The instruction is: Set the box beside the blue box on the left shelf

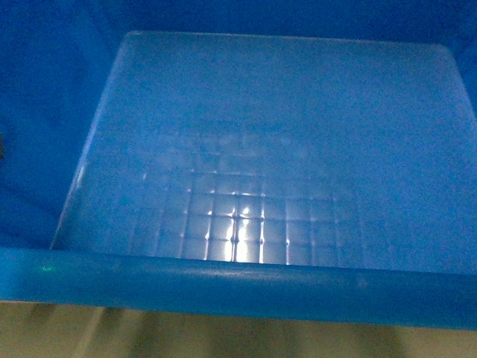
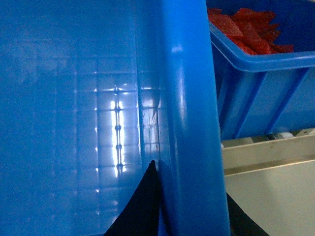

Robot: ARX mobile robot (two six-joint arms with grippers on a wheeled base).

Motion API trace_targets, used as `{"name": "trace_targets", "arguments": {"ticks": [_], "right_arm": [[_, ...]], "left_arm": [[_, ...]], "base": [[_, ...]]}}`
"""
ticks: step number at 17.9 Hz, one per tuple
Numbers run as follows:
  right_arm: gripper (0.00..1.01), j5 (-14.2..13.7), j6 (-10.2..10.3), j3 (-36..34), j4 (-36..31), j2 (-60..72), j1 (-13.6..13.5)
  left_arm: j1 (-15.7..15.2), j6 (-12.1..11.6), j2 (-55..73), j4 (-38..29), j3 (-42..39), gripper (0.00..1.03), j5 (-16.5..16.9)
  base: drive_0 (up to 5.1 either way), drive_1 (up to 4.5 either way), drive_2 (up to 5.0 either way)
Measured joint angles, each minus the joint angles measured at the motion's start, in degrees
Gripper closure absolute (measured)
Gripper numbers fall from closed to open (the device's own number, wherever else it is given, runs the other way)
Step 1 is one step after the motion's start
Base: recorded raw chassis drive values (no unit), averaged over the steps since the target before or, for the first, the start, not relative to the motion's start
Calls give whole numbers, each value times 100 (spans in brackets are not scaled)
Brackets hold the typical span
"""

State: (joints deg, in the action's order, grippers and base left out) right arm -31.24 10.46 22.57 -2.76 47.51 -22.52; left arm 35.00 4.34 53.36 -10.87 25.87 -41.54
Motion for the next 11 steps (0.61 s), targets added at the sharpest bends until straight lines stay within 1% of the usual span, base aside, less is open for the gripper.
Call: {"name": "trace_targets", "arguments": {"ticks": [11], "right_arm": [[85, 0, -2, 0, -4, 2, 0]], "left_arm": [[0, 11, 4, -7, 0, 90, 2]], "base": [[16, 426, -393]]}}
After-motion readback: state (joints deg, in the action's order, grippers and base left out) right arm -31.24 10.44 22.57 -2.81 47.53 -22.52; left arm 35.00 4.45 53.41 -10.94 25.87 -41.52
